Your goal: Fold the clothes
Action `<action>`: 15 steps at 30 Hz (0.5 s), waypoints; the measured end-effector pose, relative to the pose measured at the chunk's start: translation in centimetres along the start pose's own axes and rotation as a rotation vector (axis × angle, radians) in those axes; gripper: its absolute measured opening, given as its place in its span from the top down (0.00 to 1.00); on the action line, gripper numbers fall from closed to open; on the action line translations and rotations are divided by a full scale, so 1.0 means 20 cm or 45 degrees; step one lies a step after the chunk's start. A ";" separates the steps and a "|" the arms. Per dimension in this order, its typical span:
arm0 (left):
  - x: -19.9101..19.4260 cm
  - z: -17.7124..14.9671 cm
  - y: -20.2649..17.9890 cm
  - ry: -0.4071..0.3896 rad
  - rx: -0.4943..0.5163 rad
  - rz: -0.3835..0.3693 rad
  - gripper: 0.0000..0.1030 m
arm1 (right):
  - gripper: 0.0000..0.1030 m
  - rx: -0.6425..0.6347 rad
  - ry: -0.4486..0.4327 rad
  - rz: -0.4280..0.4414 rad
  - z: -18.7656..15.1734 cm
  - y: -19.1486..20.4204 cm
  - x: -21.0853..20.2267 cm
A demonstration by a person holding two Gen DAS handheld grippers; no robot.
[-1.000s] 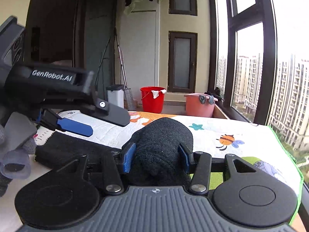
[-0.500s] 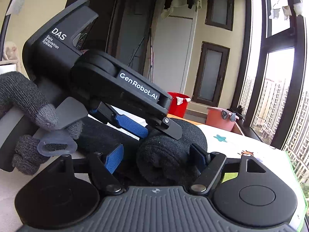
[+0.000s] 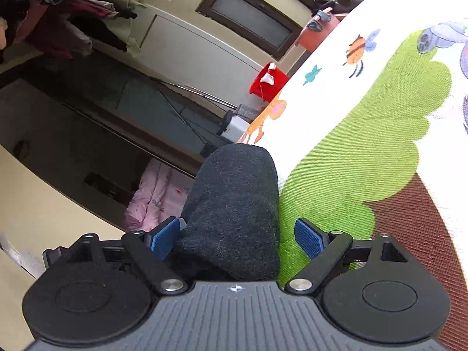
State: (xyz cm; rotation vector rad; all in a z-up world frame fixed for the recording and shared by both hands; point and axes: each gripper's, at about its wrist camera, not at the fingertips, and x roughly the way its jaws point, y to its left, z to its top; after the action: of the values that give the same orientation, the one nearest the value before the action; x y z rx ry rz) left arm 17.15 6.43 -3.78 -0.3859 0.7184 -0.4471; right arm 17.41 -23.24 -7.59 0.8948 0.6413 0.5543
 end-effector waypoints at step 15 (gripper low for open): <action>-0.18 0.03 0.05 -0.068 -0.030 0.085 0.09 | 0.38 -0.751 -0.183 -0.461 -0.01 0.37 -0.15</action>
State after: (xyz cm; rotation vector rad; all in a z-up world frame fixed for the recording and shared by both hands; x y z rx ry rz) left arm 15.40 9.27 -1.92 -0.3933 0.6832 -0.3642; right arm 13.82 -21.37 -0.65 0.2495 0.4550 0.3178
